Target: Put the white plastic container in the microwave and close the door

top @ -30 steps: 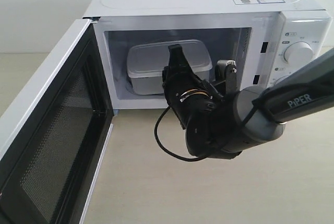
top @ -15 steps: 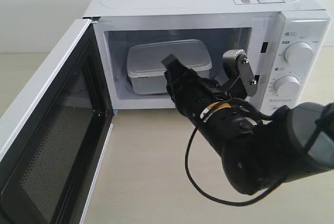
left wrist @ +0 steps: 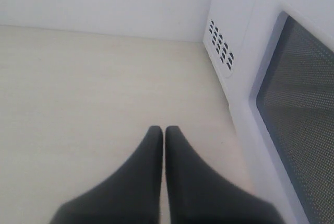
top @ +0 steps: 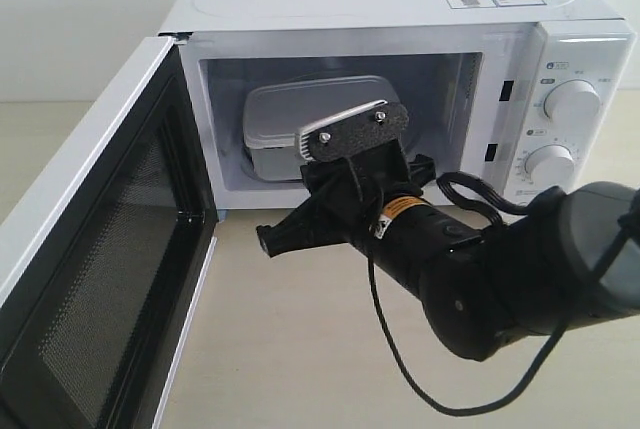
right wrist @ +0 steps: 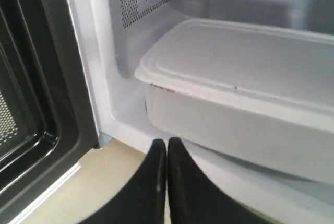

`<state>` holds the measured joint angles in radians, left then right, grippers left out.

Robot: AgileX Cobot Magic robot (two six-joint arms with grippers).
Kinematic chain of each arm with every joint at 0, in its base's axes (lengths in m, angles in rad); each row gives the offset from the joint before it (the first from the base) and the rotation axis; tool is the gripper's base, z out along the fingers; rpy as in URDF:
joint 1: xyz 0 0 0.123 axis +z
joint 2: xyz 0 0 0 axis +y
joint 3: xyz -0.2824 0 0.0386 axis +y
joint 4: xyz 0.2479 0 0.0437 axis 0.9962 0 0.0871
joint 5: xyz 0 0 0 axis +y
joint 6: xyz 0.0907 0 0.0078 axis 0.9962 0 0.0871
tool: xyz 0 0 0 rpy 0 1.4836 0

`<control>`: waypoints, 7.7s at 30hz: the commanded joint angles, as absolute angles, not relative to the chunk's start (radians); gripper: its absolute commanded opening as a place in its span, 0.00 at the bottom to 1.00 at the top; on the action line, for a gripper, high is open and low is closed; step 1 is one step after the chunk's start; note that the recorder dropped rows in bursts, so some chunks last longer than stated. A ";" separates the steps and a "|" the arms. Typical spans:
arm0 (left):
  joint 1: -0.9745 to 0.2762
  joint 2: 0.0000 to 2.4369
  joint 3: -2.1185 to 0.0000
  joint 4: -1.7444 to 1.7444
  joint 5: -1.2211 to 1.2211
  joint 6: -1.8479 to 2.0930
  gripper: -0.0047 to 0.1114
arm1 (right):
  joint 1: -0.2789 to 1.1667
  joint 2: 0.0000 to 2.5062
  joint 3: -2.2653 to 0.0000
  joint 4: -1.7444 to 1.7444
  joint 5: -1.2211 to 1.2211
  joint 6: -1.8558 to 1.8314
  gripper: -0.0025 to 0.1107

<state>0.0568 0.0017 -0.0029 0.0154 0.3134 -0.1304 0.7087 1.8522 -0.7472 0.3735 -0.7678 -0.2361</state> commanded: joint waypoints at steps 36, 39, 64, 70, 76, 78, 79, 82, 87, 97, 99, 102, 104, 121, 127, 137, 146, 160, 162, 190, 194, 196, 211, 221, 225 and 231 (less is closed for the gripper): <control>0.060 0.000 0.000 0.017 0.314 -0.139 0.07 | 0.629 2.047 -1.060 0.614 -0.725 -0.436 0.02; 0.060 0.000 0.000 0.017 0.314 -0.139 0.07 | 0.638 2.008 -1.058 0.661 -0.670 -0.493 0.02; 0.060 0.000 0.000 0.017 0.314 -0.139 0.07 | 0.822 1.235 -0.690 1.547 -0.075 -1.342 0.02; 0.060 0.000 0.000 0.017 0.314 -0.139 0.07 | 0.822 1.069 -0.688 1.559 0.040 -1.365 0.02; 0.060 0.000 0.000 0.017 0.314 -0.139 0.07 | 0.822 0.985 -0.688 1.559 0.058 -1.365 0.02; 0.060 0.000 0.000 0.017 0.314 -0.139 0.07 | 0.822 0.976 -0.688 1.559 0.065 -1.365 0.02; 0.060 0.000 0.000 0.017 0.314 -0.139 0.07 | 0.822 0.971 -0.688 1.559 0.082 -1.360 0.02; 0.060 0.000 0.000 0.017 0.314 -0.139 0.07 | 0.822 0.963 -0.688 1.559 0.114 -1.335 0.02; 0.060 0.000 0.000 0.017 0.314 -0.139 0.07 | 0.822 0.963 -0.688 1.559 0.081 -1.331 0.02; 0.060 0.000 0.000 0.017 0.314 -0.139 0.07 | 0.822 0.963 -0.688 1.569 -0.368 -1.510 0.02; 0.060 0.000 0.000 0.017 0.314 -0.139 0.07 | 0.822 0.965 -0.688 1.590 -0.450 -1.537 0.02; 0.060 0.000 0.000 0.017 0.314 -0.139 0.07 | 0.822 0.965 -0.688 1.592 -0.473 -1.553 0.02; 0.060 0.000 0.000 0.017 0.314 -0.139 0.07 | 0.822 0.965 -0.688 1.592 -0.438 -1.553 0.02; 0.060 0.000 0.000 0.017 0.314 -0.139 0.07 | 0.798 0.901 -0.688 1.592 -0.274 -1.418 0.02; 0.060 0.000 0.000 0.017 0.314 -0.139 0.07 | 0.533 0.695 -0.688 1.592 0.082 -1.395 0.02; 0.060 0.000 0.000 0.017 0.314 -0.139 0.07 | 0.289 0.513 -0.637 1.597 0.255 -1.385 0.02; 0.060 0.000 0.000 0.017 0.314 -0.139 0.07 | 0.289 0.513 -0.637 1.574 0.300 -1.385 0.02; 0.060 0.000 0.000 0.017 0.314 -0.139 0.07 | 0.289 0.496 -0.630 1.485 0.293 -1.333 0.02; 0.060 0.000 0.000 0.017 0.314 -0.139 0.07 | 0.289 0.477 -0.612 1.388 0.294 -1.260 0.02; 0.060 0.000 0.000 0.017 0.314 -0.139 0.07 | 0.006 0.000 -0.030 0.522 0.013 -0.236 0.02; 0.060 0.000 0.000 0.017 0.314 -0.139 0.07 | 0.000 0.000 -0.021 0.300 0.081 -0.181 0.02; 0.060 0.000 0.000 0.017 0.314 -0.139 0.07 | -0.001 0.000 -0.021 0.231 0.145 -0.123 0.02; 0.060 0.000 0.000 0.017 0.314 -0.139 0.07 | -0.001 0.000 0.000 0.046 0.326 0.000 0.02; 0.060 0.000 0.000 0.017 0.314 -0.139 0.07 | -0.001 0.000 0.000 0.046 0.326 0.044 0.02; 0.060 0.000 0.000 0.017 0.314 -0.139 0.07 | -0.001 0.000 0.000 0.046 0.326 0.044 0.02; 0.060 0.000 0.000 0.017 0.314 -0.139 0.07 | -0.001 0.000 0.000 0.046 0.326 0.044 0.02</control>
<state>0.0568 0.0017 -0.0029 0.0154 0.3134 -0.1304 0.0014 0.0041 0.0008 0.0541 0.3300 0.0406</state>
